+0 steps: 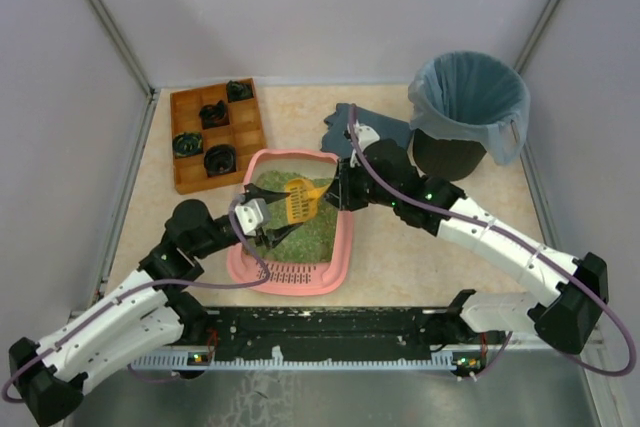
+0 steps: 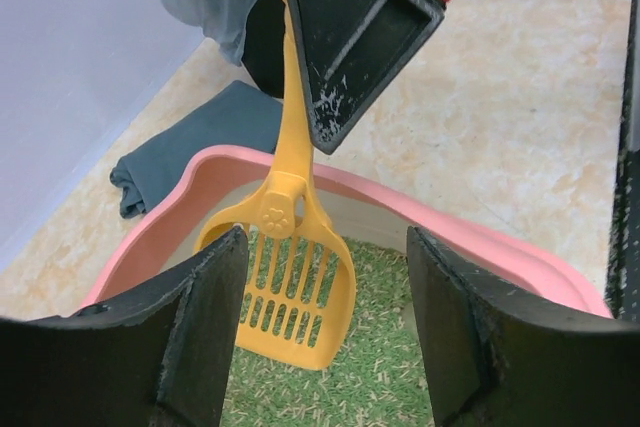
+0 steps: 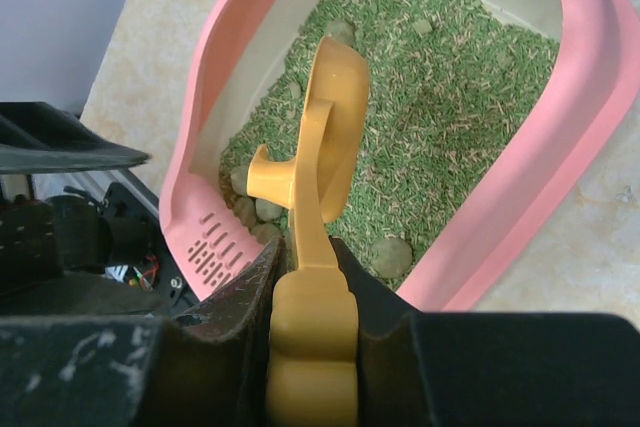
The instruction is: Clean the litter box
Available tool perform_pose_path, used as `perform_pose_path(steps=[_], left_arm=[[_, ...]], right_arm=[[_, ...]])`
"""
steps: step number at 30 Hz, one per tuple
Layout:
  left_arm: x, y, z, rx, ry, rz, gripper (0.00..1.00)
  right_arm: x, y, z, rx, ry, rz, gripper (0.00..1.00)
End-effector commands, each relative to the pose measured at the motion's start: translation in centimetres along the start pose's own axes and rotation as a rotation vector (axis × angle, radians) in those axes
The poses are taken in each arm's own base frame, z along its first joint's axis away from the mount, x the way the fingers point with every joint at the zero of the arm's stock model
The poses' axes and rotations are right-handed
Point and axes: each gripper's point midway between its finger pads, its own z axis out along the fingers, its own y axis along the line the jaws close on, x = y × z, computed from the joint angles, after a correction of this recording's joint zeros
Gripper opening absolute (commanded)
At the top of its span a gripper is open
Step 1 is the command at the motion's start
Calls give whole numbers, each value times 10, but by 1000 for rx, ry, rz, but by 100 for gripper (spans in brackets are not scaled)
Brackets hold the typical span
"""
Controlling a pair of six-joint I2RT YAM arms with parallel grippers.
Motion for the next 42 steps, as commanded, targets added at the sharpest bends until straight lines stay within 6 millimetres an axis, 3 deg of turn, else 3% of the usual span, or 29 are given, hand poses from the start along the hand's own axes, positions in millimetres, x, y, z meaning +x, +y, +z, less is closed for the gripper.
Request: perform_pose_path(steps=[1,19,26,31,35,36,38,41,42], left_arm=[[-10,3,10,31,-32,132,68],[-1,13,25,16,18,159,60],[12,9,26,41,61,153,43],[15,8,28,47,69,140,20],[16,8,27,46,74,136,18],[16,8,27,45,74,136,13],[16,9,27,41,76,133,1],[16,8,27,39,72,117,0],[14,8,28,43,66,112,0]], right_arm=[[-32,27,-11,-57,-86,-47,0],[-20,49,-16,-104,-19,-169,0],[-24,59,-27,-150,-47,-192,0],[-24,61,-31,-168,-52,-193,0],[-26,62,-35,-178,-83,-176,0],[-28,62,-35,-177,-93,-172,0],[-31,60,-38,-164,-116,-159,6],[-37,53,-39,-135,-169,-123,19],[-39,53,-40,-137,-191,-108,32]])
